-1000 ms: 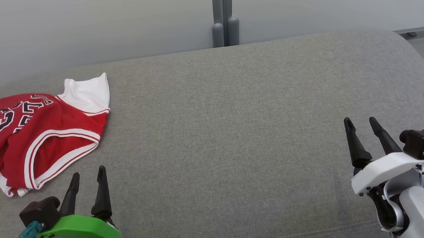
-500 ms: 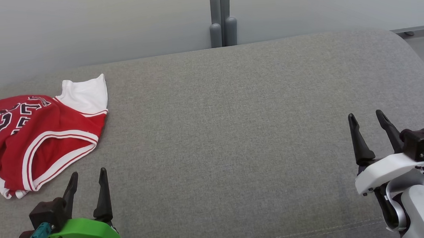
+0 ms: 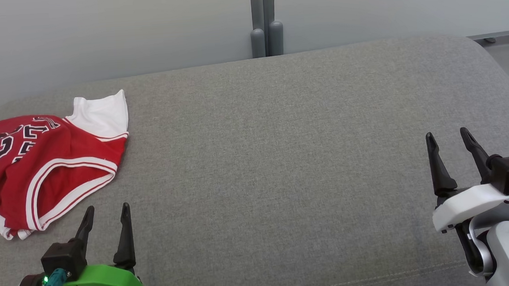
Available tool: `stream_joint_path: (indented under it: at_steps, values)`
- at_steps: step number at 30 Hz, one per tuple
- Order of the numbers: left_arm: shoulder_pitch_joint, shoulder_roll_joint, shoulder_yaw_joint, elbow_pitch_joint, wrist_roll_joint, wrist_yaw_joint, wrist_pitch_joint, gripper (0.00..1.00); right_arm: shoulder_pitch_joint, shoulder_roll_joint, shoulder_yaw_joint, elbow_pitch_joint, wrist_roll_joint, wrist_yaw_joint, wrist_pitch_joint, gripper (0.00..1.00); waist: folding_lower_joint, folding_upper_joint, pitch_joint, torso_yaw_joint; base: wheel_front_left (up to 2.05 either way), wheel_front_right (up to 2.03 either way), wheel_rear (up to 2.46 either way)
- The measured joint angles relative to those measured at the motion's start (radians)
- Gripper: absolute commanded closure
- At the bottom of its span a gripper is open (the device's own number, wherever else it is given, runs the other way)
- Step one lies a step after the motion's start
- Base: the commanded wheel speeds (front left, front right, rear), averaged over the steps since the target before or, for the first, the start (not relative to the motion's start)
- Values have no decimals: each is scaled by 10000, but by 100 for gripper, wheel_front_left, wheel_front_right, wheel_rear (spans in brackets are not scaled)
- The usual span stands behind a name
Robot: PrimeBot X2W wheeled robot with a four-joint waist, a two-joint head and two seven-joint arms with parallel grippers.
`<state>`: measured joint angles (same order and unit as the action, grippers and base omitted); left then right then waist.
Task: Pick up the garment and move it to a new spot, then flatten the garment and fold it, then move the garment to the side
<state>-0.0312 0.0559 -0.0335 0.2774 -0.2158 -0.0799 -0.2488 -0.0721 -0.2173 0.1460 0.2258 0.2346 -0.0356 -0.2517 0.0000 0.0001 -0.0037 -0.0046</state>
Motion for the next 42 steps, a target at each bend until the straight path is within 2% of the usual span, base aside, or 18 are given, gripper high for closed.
stream_joint_path:
  at_steps: [8,12,18,22,25,35,42]
  values:
    - [-11,-44,8,33,65,-90,0,0,12,35,-307,10,-157,109,0,0,0,0,23,151,0,0,0]
    - [-22,-63,4,35,96,-92,0,0,53,31,-320,-8,-313,267,0,0,0,0,36,388,0,0,0]
    - [-105,-96,130,58,96,-94,0,0,66,75,-94,-54,-591,581,0,0,0,0,61,944,0,0,0]
    - [-95,-98,449,54,96,-79,0,0,34,334,303,-50,-713,886,0,0,0,0,74,1425,0,0,0]
    - [-86,-98,637,54,96,-75,0,0,-3,431,435,-42,-790,972,0,0,0,0,84,1814,0,0,0]
    - [-81,-102,788,138,115,-88,0,0,-12,529,330,-25,-974,993,0,0,0,0,113,3108,0,0,0]
    - [-117,-105,915,138,86,-171,0,0,-188,635,472,-40,-1152,1110,0,0,0,0,400,3364,0,0,0]
